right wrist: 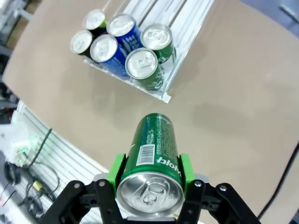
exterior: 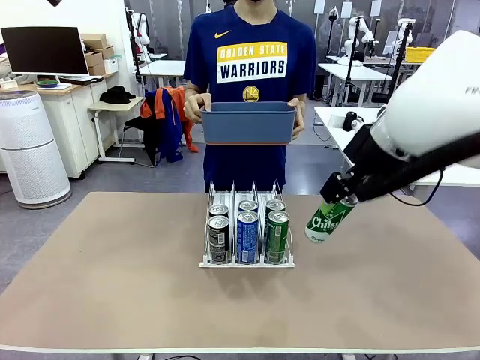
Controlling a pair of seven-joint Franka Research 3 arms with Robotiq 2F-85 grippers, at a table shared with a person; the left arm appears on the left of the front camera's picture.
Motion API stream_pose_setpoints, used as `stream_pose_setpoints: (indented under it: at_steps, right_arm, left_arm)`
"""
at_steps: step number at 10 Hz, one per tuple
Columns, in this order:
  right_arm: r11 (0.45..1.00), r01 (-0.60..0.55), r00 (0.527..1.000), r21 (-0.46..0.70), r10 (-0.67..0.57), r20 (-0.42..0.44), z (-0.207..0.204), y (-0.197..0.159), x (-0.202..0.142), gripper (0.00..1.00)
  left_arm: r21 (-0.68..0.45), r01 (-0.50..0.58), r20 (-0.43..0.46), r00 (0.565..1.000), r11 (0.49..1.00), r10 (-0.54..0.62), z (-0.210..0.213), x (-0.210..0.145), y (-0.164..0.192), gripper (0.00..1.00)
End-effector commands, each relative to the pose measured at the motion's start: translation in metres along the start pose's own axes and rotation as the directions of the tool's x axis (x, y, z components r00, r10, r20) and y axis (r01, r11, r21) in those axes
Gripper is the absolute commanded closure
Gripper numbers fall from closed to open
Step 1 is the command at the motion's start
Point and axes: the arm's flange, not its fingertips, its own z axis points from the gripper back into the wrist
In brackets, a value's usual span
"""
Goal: Fill the beverage cans into the dispenser.
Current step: Place the picked Sprite in the line of the Automatic Can Dispenser with the same cans.
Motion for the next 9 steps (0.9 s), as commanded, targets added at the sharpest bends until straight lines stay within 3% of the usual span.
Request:
stream_pose_setpoints:
  at_steps: [1,2,4,5,7,8,9]
  right_arm:
    - [0.998,0.040,0.999,-0.048,-0.039,0.023,-0.019,0.011,-0.008,0.42]
    - [0.990,0.104,0.992,-0.099,-0.097,0.077,-0.033,0.013,-0.006,0.42]
    - [0.991,0.089,0.995,-0.096,-0.085,0.047,-0.054,0.013,-0.002,0.42]
    - [0.996,0.072,0.997,-0.058,-0.070,0.037,-0.025,0.014,0.006,0.42]
    - [0.996,0.072,0.997,-0.058,-0.070,0.037,-0.025,0.014,0.006,0.42]
    - [0.995,0.079,0.997,-0.064,-0.078,0.026,-0.039,0.012,0.009,0.42]
    - [0.997,0.016,1.000,-0.073,-0.018,-0.022,-0.054,0.010,0.014,0.42]
  left_arm:
    - [0.012,0.001,-0.002,1.000,1.000,-0.001,0.000,-0.002,0.000,0.00]
    - [0.012,0.001,-0.002,1.000,1.000,-0.001,0.000,-0.002,0.000,0.00]
    - [0.012,0.001,-0.002,1.000,1.000,-0.001,0.000,-0.002,0.000,0.00]
    - [0.012,0.001,-0.002,1.000,1.000,-0.001,0.000,-0.002,0.000,0.00]
    - [0.012,0.001,-0.002,1.000,1.000,-0.001,0.000,-0.002,0.000,0.00]
    - [0.012,0.001,-0.002,1.000,1.000,-0.001,0.000,-0.002,0.000,0.00]
    - [0.012,0.001,-0.002,1.000,1.000,-0.001,0.000,-0.002,0.000,0.00]
